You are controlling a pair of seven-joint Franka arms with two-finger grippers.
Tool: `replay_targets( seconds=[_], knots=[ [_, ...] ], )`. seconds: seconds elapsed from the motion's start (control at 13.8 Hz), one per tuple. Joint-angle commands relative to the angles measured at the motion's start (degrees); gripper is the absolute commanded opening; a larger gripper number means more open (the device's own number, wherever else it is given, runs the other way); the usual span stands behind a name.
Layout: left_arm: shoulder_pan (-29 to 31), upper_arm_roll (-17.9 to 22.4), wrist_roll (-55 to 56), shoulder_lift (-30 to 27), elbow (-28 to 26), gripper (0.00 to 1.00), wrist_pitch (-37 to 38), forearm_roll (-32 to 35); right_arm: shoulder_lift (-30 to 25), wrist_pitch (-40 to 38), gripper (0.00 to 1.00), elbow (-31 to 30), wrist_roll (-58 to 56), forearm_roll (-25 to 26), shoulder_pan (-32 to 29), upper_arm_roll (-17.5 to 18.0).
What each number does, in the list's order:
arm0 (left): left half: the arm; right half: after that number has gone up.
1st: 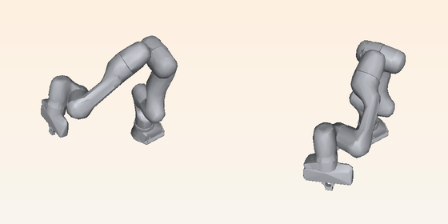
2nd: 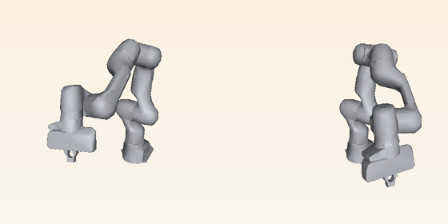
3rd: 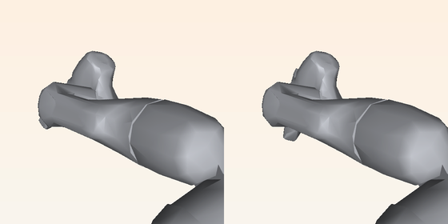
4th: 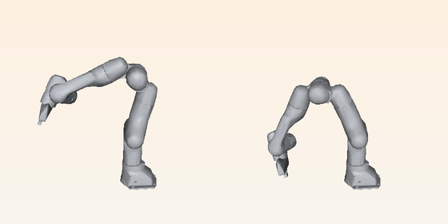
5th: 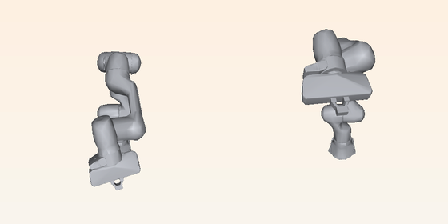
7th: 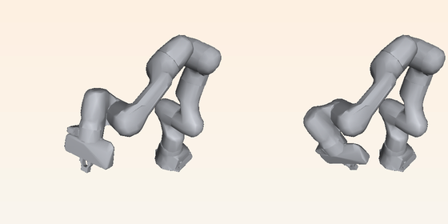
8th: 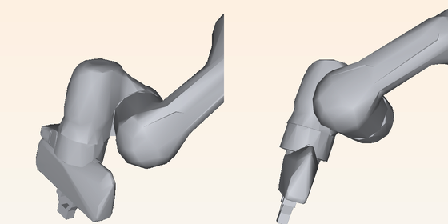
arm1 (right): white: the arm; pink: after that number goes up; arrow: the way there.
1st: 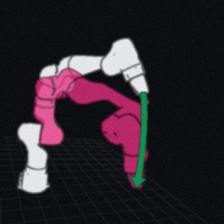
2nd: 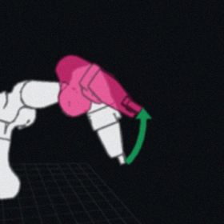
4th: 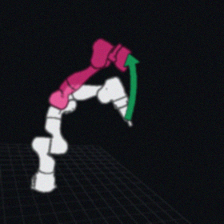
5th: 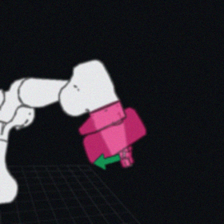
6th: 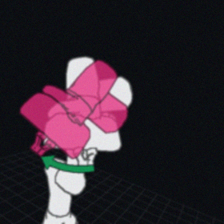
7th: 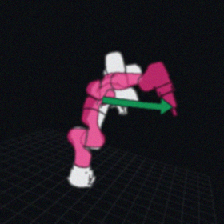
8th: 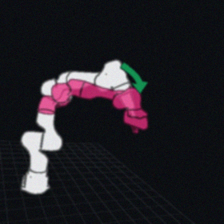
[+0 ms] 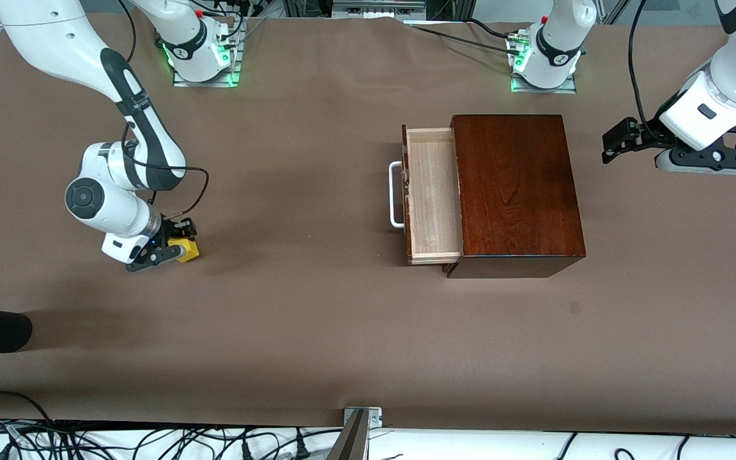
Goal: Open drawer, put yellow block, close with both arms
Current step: 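Lift the yellow cube with the right gripper and carry it over the drawer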
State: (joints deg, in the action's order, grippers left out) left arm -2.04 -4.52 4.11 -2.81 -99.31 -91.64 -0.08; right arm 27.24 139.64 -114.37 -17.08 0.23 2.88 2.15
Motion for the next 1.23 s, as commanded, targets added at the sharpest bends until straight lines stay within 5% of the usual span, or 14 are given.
replay_targets(
  seconds=[0.0, 0.29, 0.58, 0.87, 1.16],
  knots=[
    [-0.2, -0.6, 0.0, 0.4, 1.8, 1.00, 1.6, -0.3, -0.9, -5.6, 0.00, 5.3, -1.8, -0.1, 1.5, 1.2],
    [0.2, -0.6, 0.1, 0.4, 1.8, 1.00, 2.2, -0.3, -0.9, -13.5, 0.00, 14.1, -3.1, -0.1, 4.0, 5.4],
    [0.3, -0.7, 0.0, 0.4, 1.8, 1.00, 2.2, -0.3, 1.8, -28.8, 0.00, 28.3, -2.9, 3.1, 12.7, 5.4],
    [0.1, -0.8, 0.4, 0.5, 1.9, 1.00, 2.2, -0.3, 2.1, -29.4, 0.00, 30.1, -2.3, 5.7, 26.5, 5.4],
    [0.1, -0.8, 0.4, 0.6, 1.9, 1.00, 1.7, -0.3, 6.8, -30.1, 0.00, 39.5, 1.7, 9.4, 39.4, 5.2]
  ],
)
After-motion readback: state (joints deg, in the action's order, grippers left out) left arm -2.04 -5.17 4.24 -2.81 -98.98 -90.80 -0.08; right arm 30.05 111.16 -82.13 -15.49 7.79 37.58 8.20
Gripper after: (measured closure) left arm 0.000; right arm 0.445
